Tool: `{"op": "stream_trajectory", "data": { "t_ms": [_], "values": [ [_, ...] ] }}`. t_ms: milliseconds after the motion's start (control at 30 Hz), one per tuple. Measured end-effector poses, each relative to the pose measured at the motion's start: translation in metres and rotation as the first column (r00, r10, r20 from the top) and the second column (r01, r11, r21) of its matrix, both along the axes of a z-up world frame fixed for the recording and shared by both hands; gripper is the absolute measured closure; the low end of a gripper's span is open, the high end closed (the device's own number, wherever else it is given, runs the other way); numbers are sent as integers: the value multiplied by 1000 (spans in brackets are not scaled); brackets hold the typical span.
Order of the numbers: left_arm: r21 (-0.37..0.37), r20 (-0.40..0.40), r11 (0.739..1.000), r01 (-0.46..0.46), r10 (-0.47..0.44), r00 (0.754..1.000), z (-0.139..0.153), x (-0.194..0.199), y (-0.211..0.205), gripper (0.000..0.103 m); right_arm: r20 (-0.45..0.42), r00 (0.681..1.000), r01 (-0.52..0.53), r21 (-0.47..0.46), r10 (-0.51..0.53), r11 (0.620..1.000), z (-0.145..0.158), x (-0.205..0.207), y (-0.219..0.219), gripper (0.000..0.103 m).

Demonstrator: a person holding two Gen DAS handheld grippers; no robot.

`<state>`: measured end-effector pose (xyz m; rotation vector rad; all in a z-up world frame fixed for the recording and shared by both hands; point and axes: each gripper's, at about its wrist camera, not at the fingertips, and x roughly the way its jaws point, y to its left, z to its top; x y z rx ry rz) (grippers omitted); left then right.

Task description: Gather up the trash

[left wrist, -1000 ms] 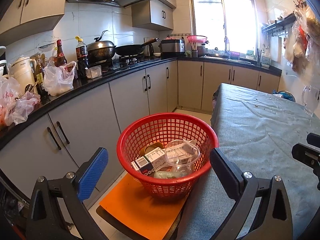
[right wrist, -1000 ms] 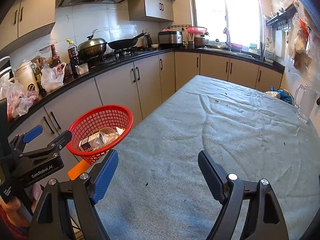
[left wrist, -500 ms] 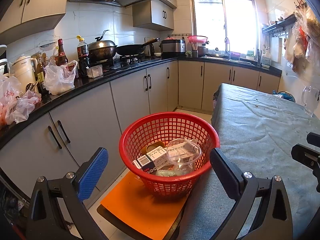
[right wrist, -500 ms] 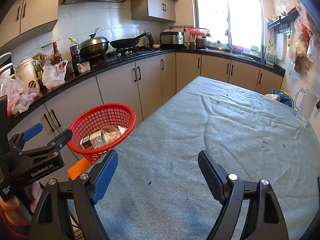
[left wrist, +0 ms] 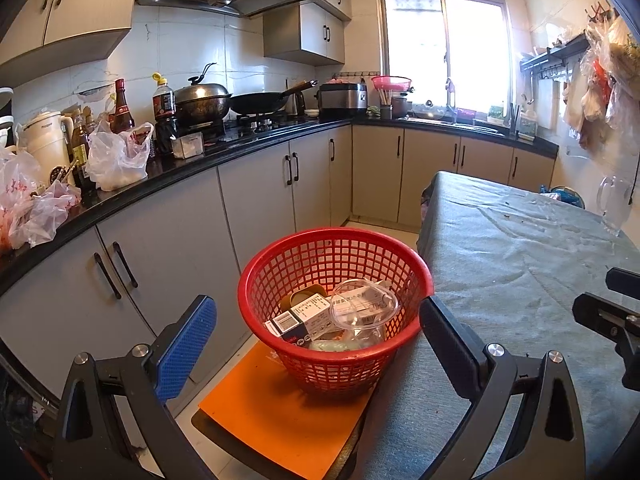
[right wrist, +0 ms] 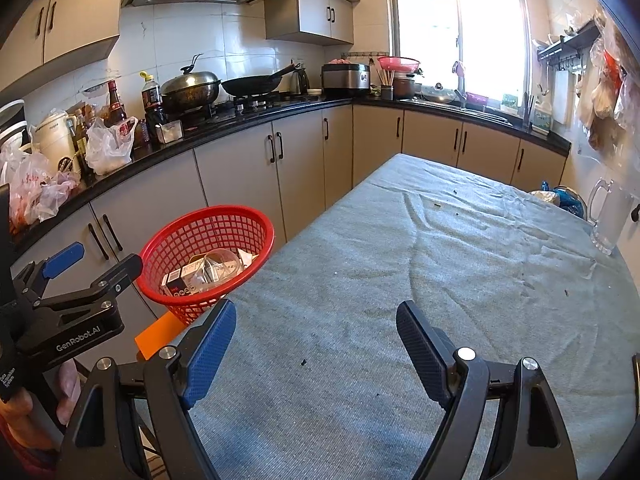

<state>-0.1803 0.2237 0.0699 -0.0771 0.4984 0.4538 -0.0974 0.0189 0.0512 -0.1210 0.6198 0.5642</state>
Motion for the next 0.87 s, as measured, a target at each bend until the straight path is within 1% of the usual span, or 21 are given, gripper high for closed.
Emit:
{"op": "stream_trajectory", "data": {
  "t_ms": [200, 467, 600, 733, 800, 833, 867],
  "values": [
    [-4, 6, 1000, 6, -6, 1000, 3, -3, -1, 2, 6, 1000, -1, -3, 1, 1000, 0, -3, 0, 17],
    [4, 9, 1000, -11, 11, 1000, 8, -8, -4, 2, 17, 1000, -2, -3, 2, 1000, 3, -9, -2, 16],
    [9, 9, 1000, 0, 0, 1000, 12, -10, -7, 2, 21, 1000, 2, 0, -2, 1000, 4, -12, -5, 15],
    [8, 10, 999, 34, -34, 999, 17, -7, -15, 2, 18, 1000, 16, 3, -16, 1000, 1, -12, -19, 15],
    [9, 7, 997, 72, -72, 997, 20, -1, -27, 2, 8, 998, 58, -2, -58, 998, -4, -7, -36, 13],
    [4, -1, 995, 105, -105, 995, 20, 4, -36, 2, 3, 997, 81, -3, -81, 997, -6, -4, -45, 13],
    [-3, -11, 990, 140, -140, 990, 20, 11, -46, 2, -8, 992, 125, -2, -125, 992, -9, 2, -62, 12]
  ]
}}
